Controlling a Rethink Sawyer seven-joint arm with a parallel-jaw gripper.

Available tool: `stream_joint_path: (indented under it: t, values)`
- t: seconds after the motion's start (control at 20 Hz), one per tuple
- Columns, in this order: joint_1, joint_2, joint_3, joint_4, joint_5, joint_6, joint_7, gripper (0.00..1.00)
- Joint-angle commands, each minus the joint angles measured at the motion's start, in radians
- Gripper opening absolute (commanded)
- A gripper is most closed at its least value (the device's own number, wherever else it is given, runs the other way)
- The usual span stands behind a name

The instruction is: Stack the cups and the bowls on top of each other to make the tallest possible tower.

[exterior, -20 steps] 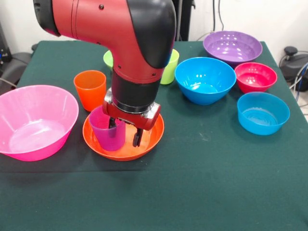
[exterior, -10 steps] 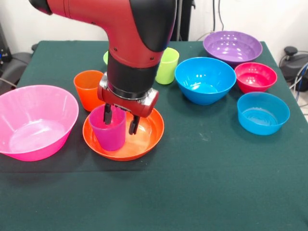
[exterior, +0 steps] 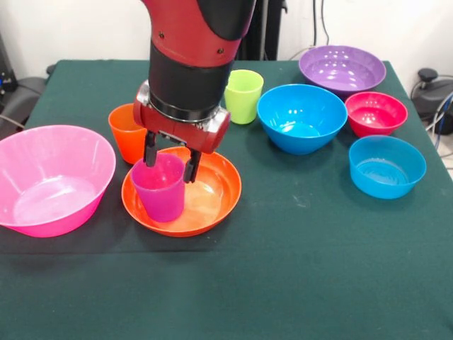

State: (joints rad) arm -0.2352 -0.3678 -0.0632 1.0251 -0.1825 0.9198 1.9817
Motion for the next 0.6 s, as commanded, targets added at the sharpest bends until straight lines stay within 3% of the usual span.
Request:
stream_joint_path:
  t: [0.05,0.3,0.6]
  values:
    - [-0.008,-0.031,0.103,0.149,-0.024,-0.01,-0.124,1.0]
    - [-0.017,-0.095,0.108,0.285,0.003,-0.054,-0.072,1.0]
    - [-0.054,-0.152,0.15,0.407,0.025,-0.038,-0.132,1.0]
